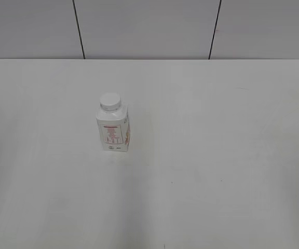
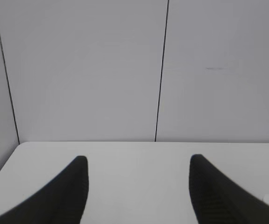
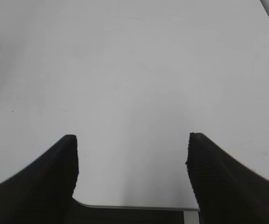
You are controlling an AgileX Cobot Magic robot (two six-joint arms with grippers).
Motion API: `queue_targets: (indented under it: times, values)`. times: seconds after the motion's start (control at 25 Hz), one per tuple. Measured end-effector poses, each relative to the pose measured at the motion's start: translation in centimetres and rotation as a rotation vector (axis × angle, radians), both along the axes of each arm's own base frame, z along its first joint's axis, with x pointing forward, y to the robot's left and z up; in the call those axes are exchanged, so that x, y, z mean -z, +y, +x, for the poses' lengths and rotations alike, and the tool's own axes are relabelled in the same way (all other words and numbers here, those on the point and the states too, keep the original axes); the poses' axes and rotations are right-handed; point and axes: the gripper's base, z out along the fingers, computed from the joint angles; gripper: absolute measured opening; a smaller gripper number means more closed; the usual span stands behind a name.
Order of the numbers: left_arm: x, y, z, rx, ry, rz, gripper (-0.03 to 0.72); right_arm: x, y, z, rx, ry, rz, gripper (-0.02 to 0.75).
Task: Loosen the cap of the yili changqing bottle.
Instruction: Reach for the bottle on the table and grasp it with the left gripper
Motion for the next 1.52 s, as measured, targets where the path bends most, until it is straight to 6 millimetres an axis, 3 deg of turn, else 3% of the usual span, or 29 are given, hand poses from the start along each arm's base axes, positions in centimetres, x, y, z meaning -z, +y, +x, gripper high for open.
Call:
queue_targets:
  times: [0.32,0.76,1.08,1.32,1.52]
  values:
    - [1.6,-0.1,6.4,-0.005,0.033,-0.015,0.430,0.0,0.0,0.0,0.000,0.000,0.000,0.577]
    - [7.0,-0.7,13.2,0.046,0.091,0.053,0.430,0.0,0.0,0.0,0.000,0.000,0.000,0.577]
    - [11.8,-2.9,15.8,0.291,0.078,0.131,0.430,0.0,0.0,0.0,0.000,0.000,0.000,0.577]
    - [15.6,-3.0,16.6,0.442,0.130,0.076,0.440,0.0,0.0,0.0,0.000,0.000,0.000,0.577]
    - [18.2,-2.9,18.3,0.666,0.189,0.077,0.467,0.0,0.0,0.0,0.000,0.000,0.000,0.577]
